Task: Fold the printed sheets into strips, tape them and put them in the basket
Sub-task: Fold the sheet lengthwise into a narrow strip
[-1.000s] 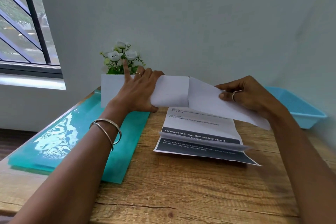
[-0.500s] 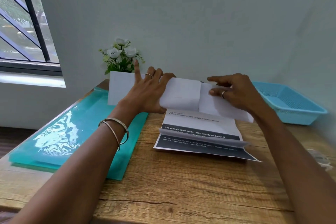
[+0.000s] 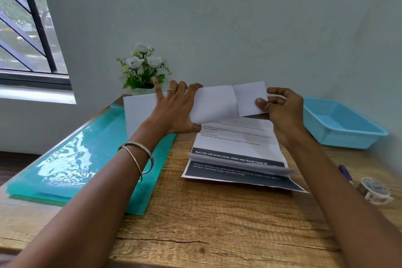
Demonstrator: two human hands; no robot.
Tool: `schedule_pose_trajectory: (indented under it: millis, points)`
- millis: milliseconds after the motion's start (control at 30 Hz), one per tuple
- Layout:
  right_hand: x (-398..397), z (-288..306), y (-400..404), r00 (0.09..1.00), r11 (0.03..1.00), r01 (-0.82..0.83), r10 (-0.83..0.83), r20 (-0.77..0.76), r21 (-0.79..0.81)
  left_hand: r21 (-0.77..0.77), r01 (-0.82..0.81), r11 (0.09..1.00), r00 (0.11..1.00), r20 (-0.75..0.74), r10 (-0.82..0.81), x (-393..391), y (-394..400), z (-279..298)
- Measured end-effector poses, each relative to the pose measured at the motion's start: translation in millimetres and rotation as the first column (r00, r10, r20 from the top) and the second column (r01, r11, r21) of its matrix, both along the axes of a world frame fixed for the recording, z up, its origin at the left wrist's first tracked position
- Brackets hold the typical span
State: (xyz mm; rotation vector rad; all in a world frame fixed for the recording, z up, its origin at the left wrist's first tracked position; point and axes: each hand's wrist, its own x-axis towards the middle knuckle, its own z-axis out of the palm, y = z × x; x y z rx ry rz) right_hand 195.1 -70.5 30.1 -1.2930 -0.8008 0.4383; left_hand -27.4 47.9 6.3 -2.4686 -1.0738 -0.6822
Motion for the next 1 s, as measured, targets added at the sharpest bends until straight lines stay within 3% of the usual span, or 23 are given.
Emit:
schedule_pose_trajectory:
  millis: [233, 400, 467, 600, 733, 867, 1000]
  points:
    - [-13, -9, 7, 0.999, 0.997, -0.015, 0.013, 0.033, 0.073, -0.022, -0.001, 1.000, 1.000, 0.027, 0.001, 1, 0, 1]
    - [-32, -12, 6, 0.969, 0.992, -0.126, 0.128, 0.214, -0.021, -0.056, 0.008, 0.998, 0.999, 0.052, -0.005, 5, -5, 1]
    - [-36, -13, 8, 0.966, 0.981, -0.178, 0.188, 0.179, -0.074, -0.080, 0.012, 0.997, 0.998, 0.062, -0.007, 5, -6, 2]
    - [-35, -6, 13, 0.972, 0.942, -0.233, 0.229, -0.044, -0.242, -0.102, 0.046, 0.994, 0.996, 0.075, -0.039, 9, -11, 4]
    - [-37, -1, 9, 0.972, 0.916, -0.215, 0.234, 0.017, -0.340, -0.052, 0.071, 0.996, 0.996, 0.054, -0.068, 15, -15, 1]
    - [-31, -3, -3, 0.916, 0.898, -0.364, 0.394, 0.082, -0.247, -0.090, 0.062, 0.994, 0.996, 0.070, -0.056, 15, -16, 1]
    - [-25, -5, -2, 0.949, 0.949, -0.315, 0.316, 0.017, -0.019, -0.214, 0.038, 0.976, 0.997, 0.078, -0.021, 17, -20, 6]
